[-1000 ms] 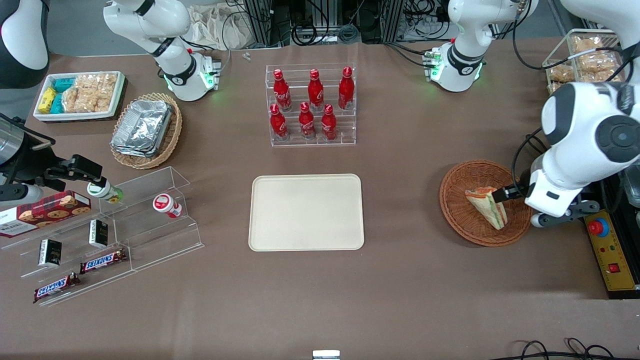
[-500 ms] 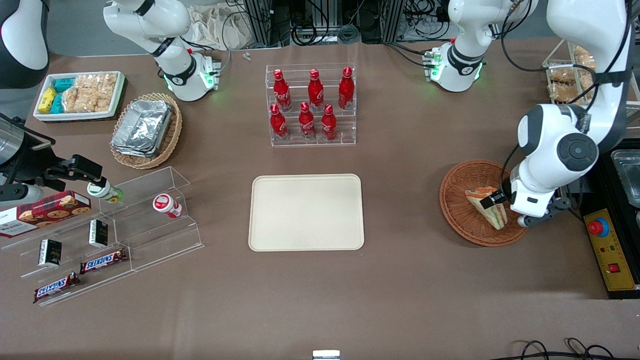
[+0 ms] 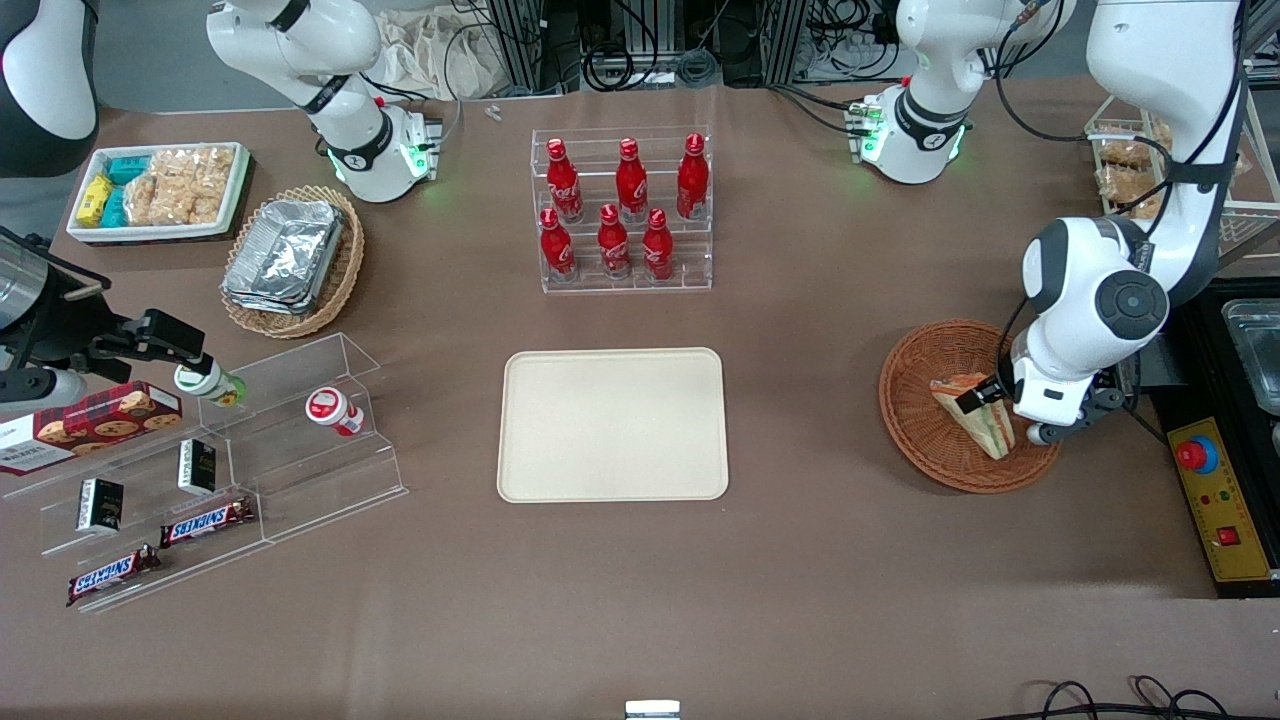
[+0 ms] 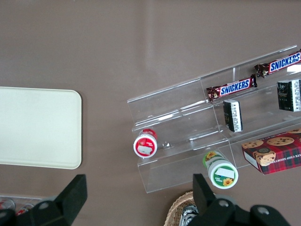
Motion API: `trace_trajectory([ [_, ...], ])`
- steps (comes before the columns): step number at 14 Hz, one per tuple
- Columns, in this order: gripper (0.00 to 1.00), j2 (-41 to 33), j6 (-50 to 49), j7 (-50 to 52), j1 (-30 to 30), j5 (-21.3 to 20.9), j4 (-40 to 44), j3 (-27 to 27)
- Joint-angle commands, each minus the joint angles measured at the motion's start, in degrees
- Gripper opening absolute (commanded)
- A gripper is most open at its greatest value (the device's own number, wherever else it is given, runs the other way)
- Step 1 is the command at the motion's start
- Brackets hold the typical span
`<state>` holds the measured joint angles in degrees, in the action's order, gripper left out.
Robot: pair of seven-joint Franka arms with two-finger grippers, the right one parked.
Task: Place sandwich from basket to tray
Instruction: 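Lower the left gripper and close it on the sandwich wedge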
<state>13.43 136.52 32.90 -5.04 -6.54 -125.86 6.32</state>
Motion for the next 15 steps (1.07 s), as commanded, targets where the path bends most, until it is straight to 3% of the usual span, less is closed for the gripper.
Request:
trace_trajectory([
  [1, 1.00, 1.6, 3.2, 2.9, 0.0, -1.1, -1.1, 0.2],
  [5, 0.99, 3.7, 4.2, 5.1, 0.1, -1.0, -0.6, 0.3],
  [6, 0.93, 4.1, 4.3, 6.0, 0.2, -1.0, -0.4, 0.3],
  [7, 0.75, 4.1, 4.3, 6.9, 0.2, -0.9, -0.3, 0.4],
  [8, 0.44, 4.1, 4.2, 7.0, 0.3, -1.0, -0.3, 0.4],
  [9, 0.24, 4.1, 4.2, 7.1, 0.3, -0.9, -0.2, 0.4],
  [10, 0.11, 4.1, 4.2, 7.2, 0.3, -0.8, -0.1, 0.4],
  [12, 0.00, 4.0, 4.0, 8.7, 0.3, -0.8, 0.4, 0.4],
  [15, 0.00, 2.9, 0.3, 10.2, 0.5, -0.8, 3.5, 0.6],
])
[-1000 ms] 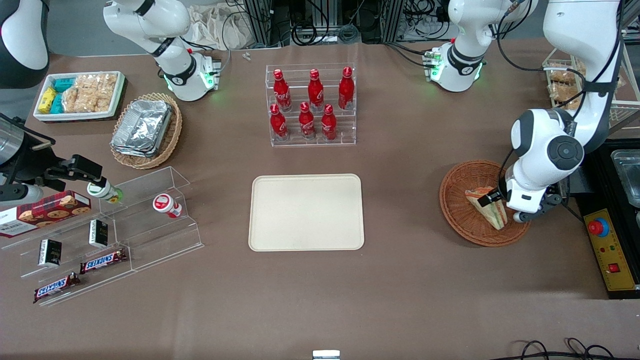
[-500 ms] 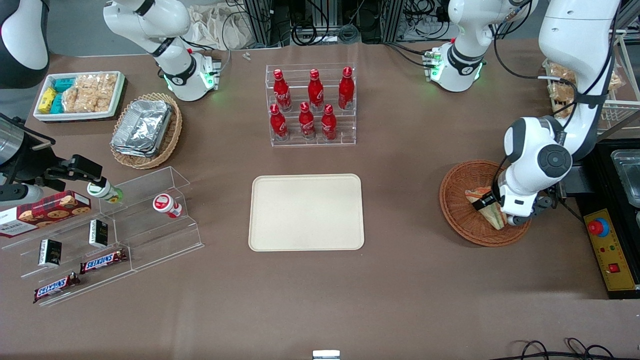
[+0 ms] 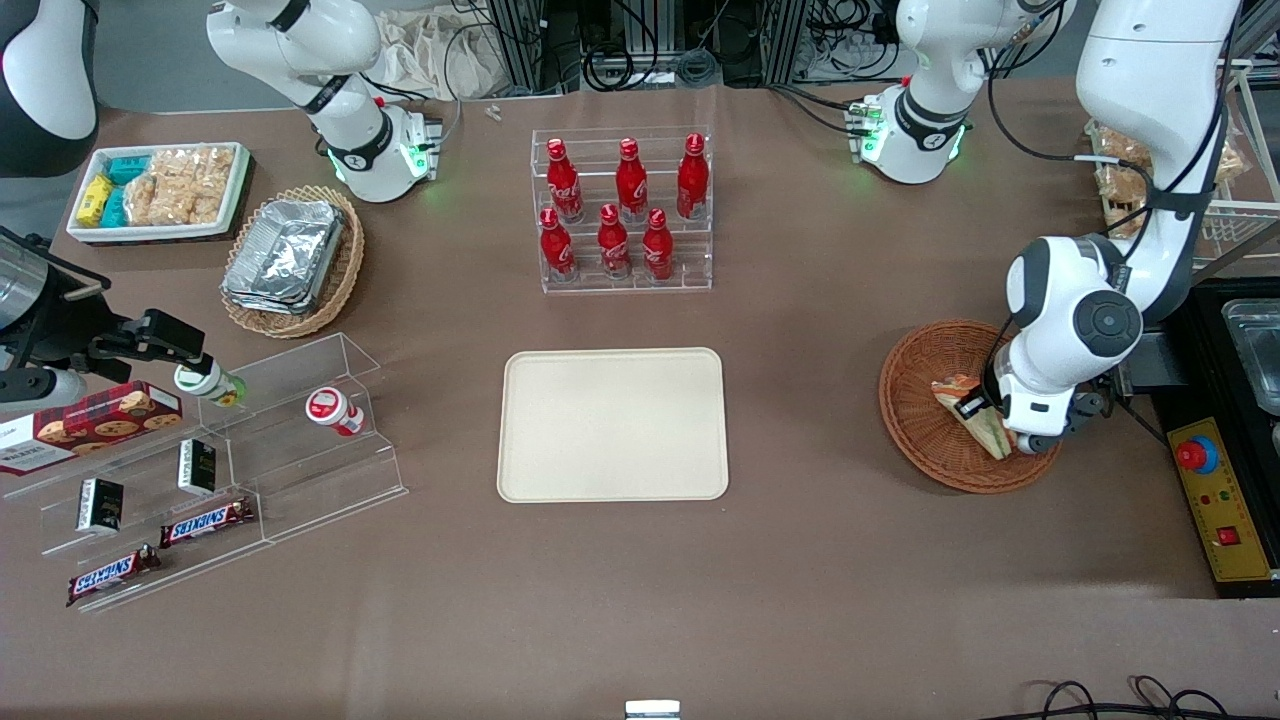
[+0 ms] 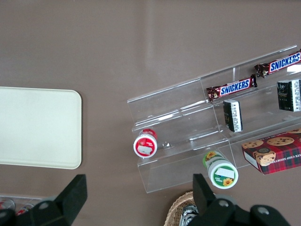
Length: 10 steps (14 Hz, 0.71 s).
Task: Place sandwich from basket to tray
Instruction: 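Lower the left gripper and close it on the sandwich wedge, then lift the sandwich out of the basket and carry it toward the tray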
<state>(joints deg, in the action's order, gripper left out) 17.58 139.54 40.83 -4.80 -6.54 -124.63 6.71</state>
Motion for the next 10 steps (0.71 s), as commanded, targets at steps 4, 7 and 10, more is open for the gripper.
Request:
trace_trajectory([
  [4, 0.00, -3.3, -28.6, 0.0, 0.2, -0.6, 17.6, 1.5],
  [7, 0.00, -2.9, -47.6, -3.4, 0.1, 0.1, 32.7, 3.2],
  [10, 0.00, -3.0, -54.8, -5.1, 0.1, 4.9, 42.4, 6.6],
])
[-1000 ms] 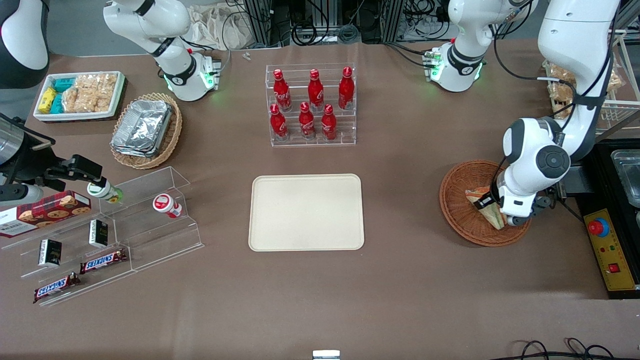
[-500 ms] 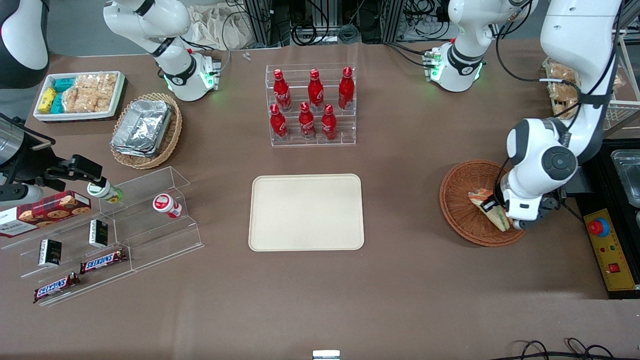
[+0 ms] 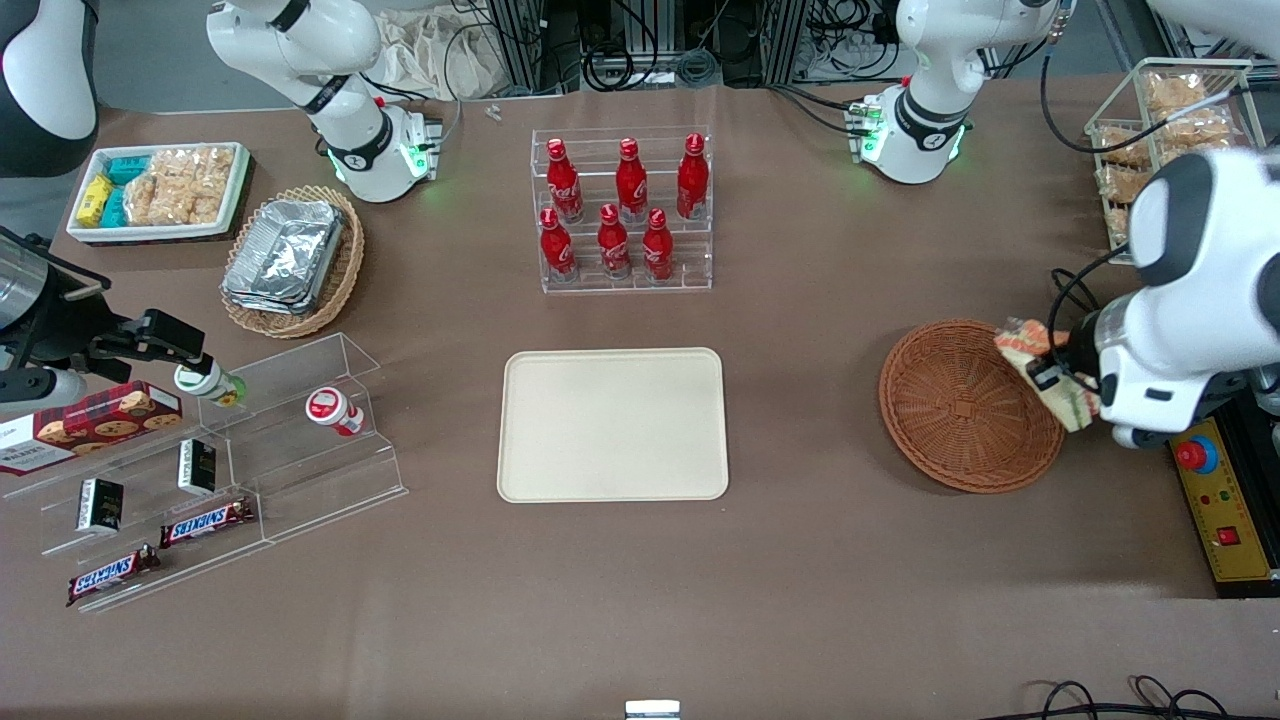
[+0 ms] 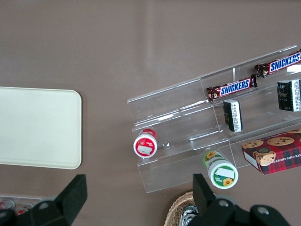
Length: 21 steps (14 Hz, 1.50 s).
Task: Place sandwich from basket to tray
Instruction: 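Lift the sandwich out of the basket and carry it toward the tray, then lower the sandwich onto the cream tray and open the left gripper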
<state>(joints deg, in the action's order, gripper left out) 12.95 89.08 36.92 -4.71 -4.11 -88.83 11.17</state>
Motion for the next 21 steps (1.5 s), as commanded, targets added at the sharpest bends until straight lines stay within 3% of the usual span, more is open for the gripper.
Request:
trace_trajectory([
  [1, 0.00, 1.7, -5.0, -1.2, 0.0, 3.0, 9.0, 4.9],
  [5, 0.00, 6.1, -3.1, -1.7, 0.3, 2.4, 10.4, 19.0],
  [7, 0.00, 11.0, 2.7, -0.5, 1.3, 2.4, 10.0, 23.0],
  [9, 0.00, 15.5, 9.4, 0.3, 6.4, 1.7, 9.6, 22.9],
  [14, 0.00, 26.8, 23.0, 4.2, 14.7, -5.7, 9.6, 22.4],
  [16, 0.00, 30.4, 26.2, 7.3, 16.1, -9.3, 9.6, 22.3],
  [20, 0.00, 35.2, 29.5, 8.9, 19.2, -12.1, 9.7, 20.9],
  [21, 0.04, 36.1, 31.6, 10.3, 19.3, -12.8, 9.6, 20.8],
])
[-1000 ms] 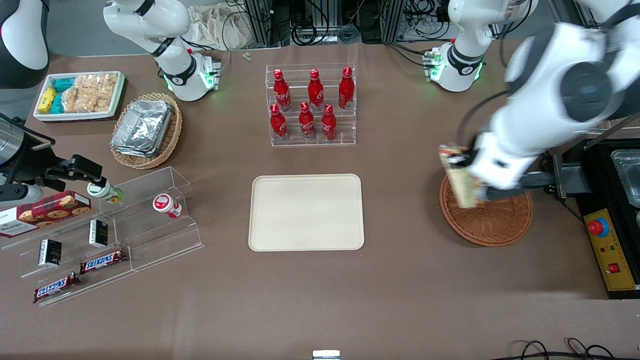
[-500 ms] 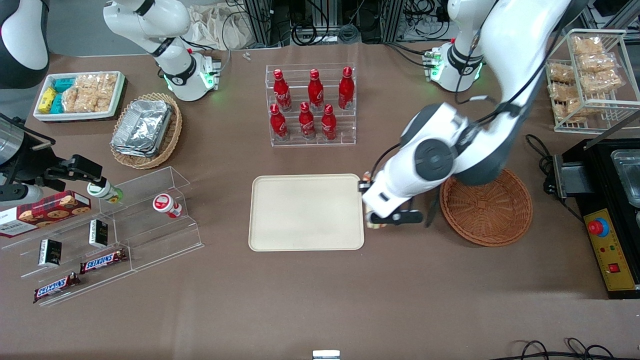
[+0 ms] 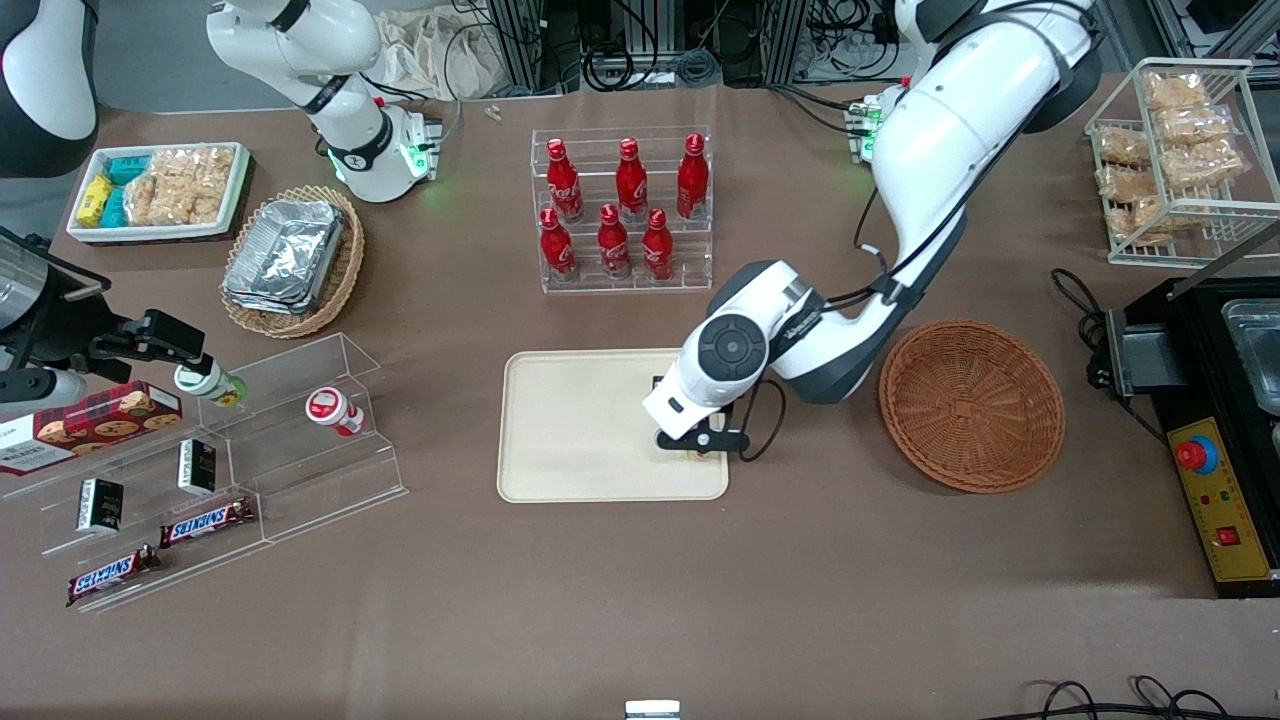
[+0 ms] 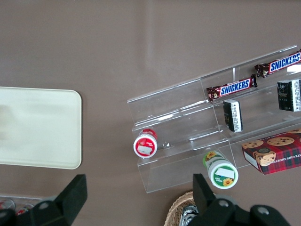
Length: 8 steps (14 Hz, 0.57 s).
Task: Place sandwich from basket to tray
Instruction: 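Lower the sandwich onto the cream tray and open the left gripper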
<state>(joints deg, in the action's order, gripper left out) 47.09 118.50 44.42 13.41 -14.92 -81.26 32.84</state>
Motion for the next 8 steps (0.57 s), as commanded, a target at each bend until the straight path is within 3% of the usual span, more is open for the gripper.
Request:
trace_trajectory([
  [1, 0.04, 2.8, 2.9, 3.6, 1.3, -3.3, 2.1, -0.9],
  [2, 0.06, 3.4, 2.9, 4.3, 1.4, -4.8, 2.1, -0.9],
  [3, 0.26, 3.7, 2.9, 5.3, 1.4, -5.7, 2.1, -0.9],
  [4, 0.71, 3.8, 2.9, 6.3, 1.4, -5.9, 2.1, -0.9],
  [5, 1.00, 4.0, 3.0, 6.6, 1.6, -6.3, 2.1, -0.9],
  [8, 1.00, 3.4, 2.5, 6.8, 2.0, -8.3, 2.2, -0.9],
])
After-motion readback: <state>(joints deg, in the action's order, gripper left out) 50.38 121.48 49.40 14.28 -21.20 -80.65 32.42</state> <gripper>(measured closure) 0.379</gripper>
